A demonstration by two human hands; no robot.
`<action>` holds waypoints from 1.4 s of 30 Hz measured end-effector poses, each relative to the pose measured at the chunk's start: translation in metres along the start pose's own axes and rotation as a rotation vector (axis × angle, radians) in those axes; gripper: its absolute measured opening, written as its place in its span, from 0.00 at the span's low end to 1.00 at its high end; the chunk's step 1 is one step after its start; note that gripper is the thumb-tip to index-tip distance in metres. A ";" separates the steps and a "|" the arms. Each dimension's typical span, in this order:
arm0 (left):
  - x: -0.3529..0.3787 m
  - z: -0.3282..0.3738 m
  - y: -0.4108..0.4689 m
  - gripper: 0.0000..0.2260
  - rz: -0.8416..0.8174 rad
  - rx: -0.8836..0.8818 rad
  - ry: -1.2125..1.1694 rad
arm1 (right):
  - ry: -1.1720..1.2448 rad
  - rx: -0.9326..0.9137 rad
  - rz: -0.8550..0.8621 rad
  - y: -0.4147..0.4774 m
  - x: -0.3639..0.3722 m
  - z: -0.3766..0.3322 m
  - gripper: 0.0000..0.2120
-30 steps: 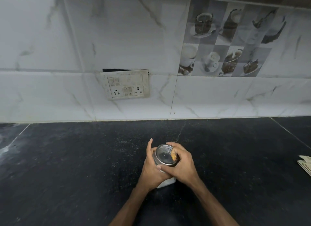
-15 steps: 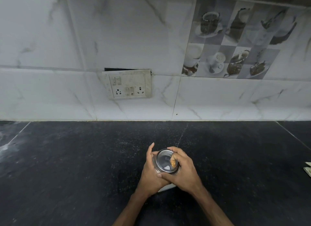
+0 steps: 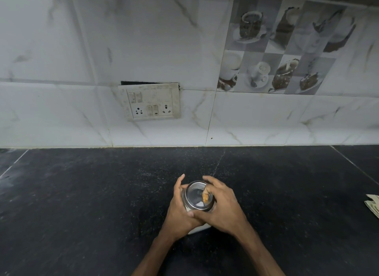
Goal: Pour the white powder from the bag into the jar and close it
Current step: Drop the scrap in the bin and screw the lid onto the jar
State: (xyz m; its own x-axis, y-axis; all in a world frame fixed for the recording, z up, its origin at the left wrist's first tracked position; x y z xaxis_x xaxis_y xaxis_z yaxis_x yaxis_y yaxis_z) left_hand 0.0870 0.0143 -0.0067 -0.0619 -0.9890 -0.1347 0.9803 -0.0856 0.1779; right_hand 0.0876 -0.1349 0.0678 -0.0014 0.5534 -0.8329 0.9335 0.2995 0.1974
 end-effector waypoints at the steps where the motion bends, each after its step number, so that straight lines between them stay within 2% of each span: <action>1: 0.000 0.000 0.000 0.57 0.000 -0.006 -0.007 | 0.013 -0.003 -0.010 0.001 -0.005 -0.001 0.20; 2: 0.000 0.000 0.000 0.57 0.000 -0.010 -0.013 | 0.042 -0.005 -0.047 0.003 -0.010 -0.003 0.18; 5: -0.001 0.001 -0.001 0.58 0.001 -0.010 -0.019 | 0.082 -0.033 -0.160 0.010 -0.016 -0.009 0.27; 9: -0.002 0.005 -0.003 0.58 -0.014 -0.022 -0.024 | -0.114 0.086 -0.045 0.008 -0.012 -0.015 0.37; 12: -0.002 0.007 -0.004 0.57 -0.022 -0.012 -0.012 | -0.198 0.091 -0.100 0.007 -0.014 -0.015 0.45; 15: -0.002 0.004 -0.003 0.56 -0.020 -0.016 -0.012 | -0.169 0.032 -0.161 0.010 -0.017 -0.020 0.40; 17: -0.003 0.004 -0.004 0.56 -0.024 -0.011 -0.012 | -0.202 0.063 -0.093 0.011 -0.014 -0.022 0.37; 19: -0.003 0.005 -0.004 0.55 -0.028 -0.016 -0.016 | -0.254 0.091 -0.054 0.013 -0.011 -0.024 0.38; 22: -0.003 0.004 -0.004 0.55 -0.028 -0.018 -0.004 | -0.258 0.068 -0.181 0.014 -0.014 -0.022 0.41; 24: -0.003 0.002 -0.003 0.54 -0.027 -0.030 -0.006 | -0.220 0.023 -0.233 0.014 -0.014 -0.023 0.38; 26: -0.003 0.002 -0.003 0.54 -0.032 -0.031 -0.009 | -0.235 0.011 -0.166 0.014 -0.009 -0.024 0.35; 29: -0.005 0.003 -0.004 0.54 -0.053 -0.023 -0.002 | -0.290 0.083 -0.099 0.015 0.001 -0.029 0.38; 34: -0.007 0.002 -0.003 0.55 -0.058 -0.051 0.010 | -0.294 0.011 -0.244 0.019 -0.013 -0.032 0.36; 42: -0.012 0.002 -0.002 0.55 -0.071 -0.053 0.039 | -0.246 -0.060 -0.365 0.033 -0.030 -0.035 0.30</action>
State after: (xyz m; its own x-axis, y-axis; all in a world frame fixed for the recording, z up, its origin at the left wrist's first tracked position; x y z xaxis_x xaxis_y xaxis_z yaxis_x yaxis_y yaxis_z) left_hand 0.0856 0.0261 -0.0031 -0.1252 -0.9750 -0.1835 0.9824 -0.1477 0.1147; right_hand 0.1056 -0.1146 0.1177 -0.2351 0.2041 -0.9503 0.8650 0.4897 -0.1088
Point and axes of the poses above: each hand's wrist, its own y-axis towards the middle knuckle, its own x-axis out of the palm, z = x × y, the point moved 1 cm from there along y, towards the middle knuckle, and after that the axes turned 5 degrees about -y, right-handed, at the moved point
